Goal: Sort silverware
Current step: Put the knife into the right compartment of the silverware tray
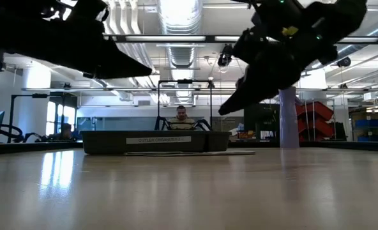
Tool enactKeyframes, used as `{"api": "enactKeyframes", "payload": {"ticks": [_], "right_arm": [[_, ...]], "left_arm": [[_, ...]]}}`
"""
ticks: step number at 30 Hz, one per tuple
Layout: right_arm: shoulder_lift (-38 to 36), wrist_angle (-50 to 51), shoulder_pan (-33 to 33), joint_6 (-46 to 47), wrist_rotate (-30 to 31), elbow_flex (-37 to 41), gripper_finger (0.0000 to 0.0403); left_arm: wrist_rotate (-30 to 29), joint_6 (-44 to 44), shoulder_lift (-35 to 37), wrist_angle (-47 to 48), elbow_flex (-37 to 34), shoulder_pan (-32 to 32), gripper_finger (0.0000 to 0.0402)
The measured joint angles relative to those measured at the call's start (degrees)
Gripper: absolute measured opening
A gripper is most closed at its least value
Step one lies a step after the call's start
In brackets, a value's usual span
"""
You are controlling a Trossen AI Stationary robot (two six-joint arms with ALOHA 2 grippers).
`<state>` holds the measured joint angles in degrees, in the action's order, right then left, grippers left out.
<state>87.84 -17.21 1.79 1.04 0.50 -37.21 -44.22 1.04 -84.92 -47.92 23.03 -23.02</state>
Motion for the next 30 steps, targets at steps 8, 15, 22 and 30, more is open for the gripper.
{"api": "enactKeyframes", "payload": {"ticks": [8,15,22,30], "right_arm": [[0.59,-7.20,2.10,0.43,3.82,4.58,0.0151],[-2.23,-13.80,-0.24,0.04,4.67,13.43,0.0146],[1.69,-17.11,-4.90,-2.31,8.58,14.54,0.0129],[5.08,-23.71,-5.45,-3.56,8.09,16.10,0.0014]], "left_arm": [[-0.40,-5.39,-15.37,0.05,7.86,-0.04,0.0095],[-8.06,-4.63,-21.62,0.54,12.54,1.27,0.0068],[-5.38,-12.27,-21.54,9.12,12.51,4.71,0.0063],[0.61,-14.66,-21.44,17.01,12.53,4.55,0.0063]]}}
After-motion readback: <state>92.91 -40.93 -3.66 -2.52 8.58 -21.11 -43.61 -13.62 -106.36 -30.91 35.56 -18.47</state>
